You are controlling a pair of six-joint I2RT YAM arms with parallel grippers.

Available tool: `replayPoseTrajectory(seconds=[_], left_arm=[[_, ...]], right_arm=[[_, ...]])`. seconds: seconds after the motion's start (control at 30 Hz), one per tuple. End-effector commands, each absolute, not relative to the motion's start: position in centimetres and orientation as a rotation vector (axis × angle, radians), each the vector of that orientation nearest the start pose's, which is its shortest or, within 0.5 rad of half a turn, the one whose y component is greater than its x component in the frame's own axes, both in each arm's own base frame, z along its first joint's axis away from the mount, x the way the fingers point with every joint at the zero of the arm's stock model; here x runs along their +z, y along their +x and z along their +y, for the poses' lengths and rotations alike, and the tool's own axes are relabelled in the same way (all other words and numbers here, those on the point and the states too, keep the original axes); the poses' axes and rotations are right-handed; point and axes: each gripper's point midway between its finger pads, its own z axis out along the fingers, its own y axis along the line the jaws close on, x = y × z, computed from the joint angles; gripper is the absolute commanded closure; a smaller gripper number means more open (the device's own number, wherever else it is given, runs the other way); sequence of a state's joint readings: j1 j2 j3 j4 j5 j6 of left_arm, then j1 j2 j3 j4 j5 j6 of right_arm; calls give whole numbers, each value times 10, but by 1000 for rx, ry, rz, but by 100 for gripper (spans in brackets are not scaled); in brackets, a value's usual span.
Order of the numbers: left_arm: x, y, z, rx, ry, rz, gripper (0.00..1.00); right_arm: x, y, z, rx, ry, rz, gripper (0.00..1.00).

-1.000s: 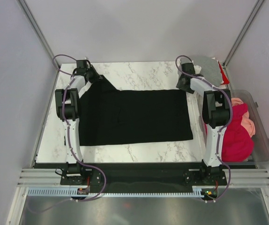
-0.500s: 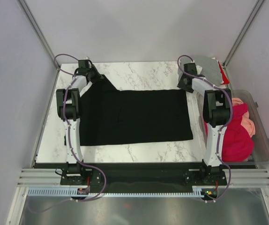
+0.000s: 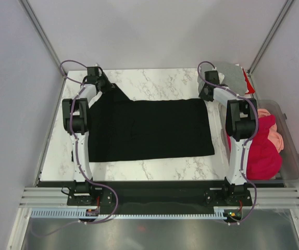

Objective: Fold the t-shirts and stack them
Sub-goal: Fold the tshirt

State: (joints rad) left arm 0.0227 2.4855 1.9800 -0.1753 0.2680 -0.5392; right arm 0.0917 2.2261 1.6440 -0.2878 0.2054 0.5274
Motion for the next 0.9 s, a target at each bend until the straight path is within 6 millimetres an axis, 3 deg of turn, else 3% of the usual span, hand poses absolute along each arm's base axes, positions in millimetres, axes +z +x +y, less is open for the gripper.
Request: replayPoseTrajectory(seconds=[0.0, 0.03, 0.07, 0.13, 0.2, 0.27, 0.3, 0.47, 0.5, 0.6, 0.63, 0.67, 0.7, 0.73, 0.77, 0.8, 0.83, 0.87], left_arm=[[65, 626, -48, -525, -574, 2222, 98], [66, 618, -50, -537, -633, 2233, 98], [98, 615, -49, -552, -632, 2187, 98], [106, 599, -43, -534, -698, 2186, 98], [151, 588, -39, -535, -688, 2126, 98], [165, 572, -37, -523, -685, 2121, 98], [188, 564, -37, -528, -670, 2087, 98], [194, 519, -39, -514, -694, 2144, 98], [195, 512, -38, -511, -698, 2144, 98], [198, 479, -36, -497, -733, 2139, 98], [187, 464, -35, -483, -763, 2161, 98], [199, 452, -35, -490, -762, 2131, 98], [201, 442, -32, -473, -777, 2123, 98], [187, 427, -31, -462, -809, 2149, 98], [200, 416, -30, -465, -807, 2112, 98], [199, 408, -30, -463, -816, 2109, 98], [186, 395, -29, -449, -843, 2135, 98], [197, 385, -28, -456, -837, 2103, 98]], right_arm=[[11, 534, 40, 48, 605, 2393, 100], [23, 534, 41, 62, 599, 2374, 100], [30, 534, 42, 73, 590, 2364, 100], [44, 531, 47, 115, 570, 2342, 100], [58, 524, 50, 150, 560, 2324, 100], [61, 517, 53, 171, 551, 2322, 100], [73, 515, 53, 182, 552, 2298, 100], [83, 497, 62, 252, 545, 2291, 100], [93, 494, 62, 260, 540, 2274, 100], [102, 479, 62, 273, 541, 2263, 100], [104, 476, 62, 277, 537, 2261, 100], [98, 467, 62, 275, 539, 2278, 100], [109, 464, 63, 290, 530, 2258, 100], [110, 460, 63, 292, 529, 2259, 100], [112, 456, 62, 294, 521, 2256, 100], [116, 448, 64, 309, 509, 2255, 100], [117, 444, 64, 312, 507, 2252, 100], [113, 436, 64, 309, 503, 2265, 100]])
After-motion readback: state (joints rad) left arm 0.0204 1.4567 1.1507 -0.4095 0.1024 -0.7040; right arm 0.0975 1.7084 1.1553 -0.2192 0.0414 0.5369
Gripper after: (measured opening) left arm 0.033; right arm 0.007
